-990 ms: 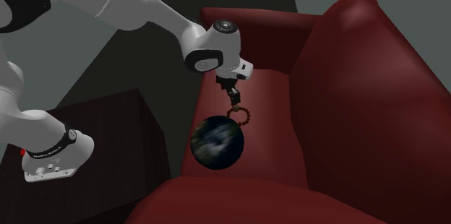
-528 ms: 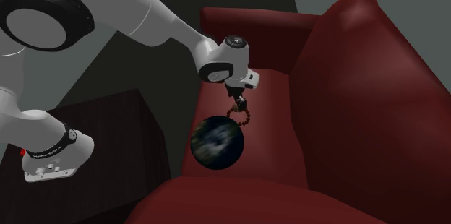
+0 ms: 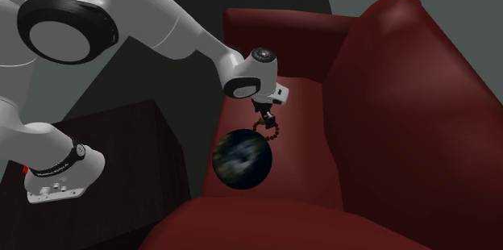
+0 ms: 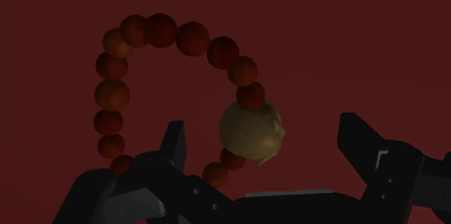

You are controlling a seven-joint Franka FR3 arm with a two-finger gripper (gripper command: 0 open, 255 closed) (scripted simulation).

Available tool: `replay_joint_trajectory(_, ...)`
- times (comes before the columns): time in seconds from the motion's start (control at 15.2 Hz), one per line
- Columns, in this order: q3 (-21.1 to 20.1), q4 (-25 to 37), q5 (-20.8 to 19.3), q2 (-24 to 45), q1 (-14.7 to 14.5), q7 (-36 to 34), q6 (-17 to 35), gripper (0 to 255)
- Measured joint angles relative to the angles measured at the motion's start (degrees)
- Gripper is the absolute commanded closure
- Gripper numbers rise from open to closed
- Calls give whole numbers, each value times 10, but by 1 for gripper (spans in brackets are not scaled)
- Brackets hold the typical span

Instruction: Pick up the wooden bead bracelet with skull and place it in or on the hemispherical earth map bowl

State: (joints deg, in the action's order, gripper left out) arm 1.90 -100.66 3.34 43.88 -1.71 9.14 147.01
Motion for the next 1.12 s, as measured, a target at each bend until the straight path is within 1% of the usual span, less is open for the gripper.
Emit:
replay_joint_trajectory(0.2, 0, 1, 0, 1, 0, 0, 0, 0)
replay_joint_trajectory(0.26, 0, 1, 0, 1, 0, 0, 0, 255)
replay_joint_trajectory(0.92, 0, 0, 0, 1, 0, 0, 0, 255)
replay_joint_trajectory(1.12, 1, -3, 0, -12, 0, 0, -9, 255)
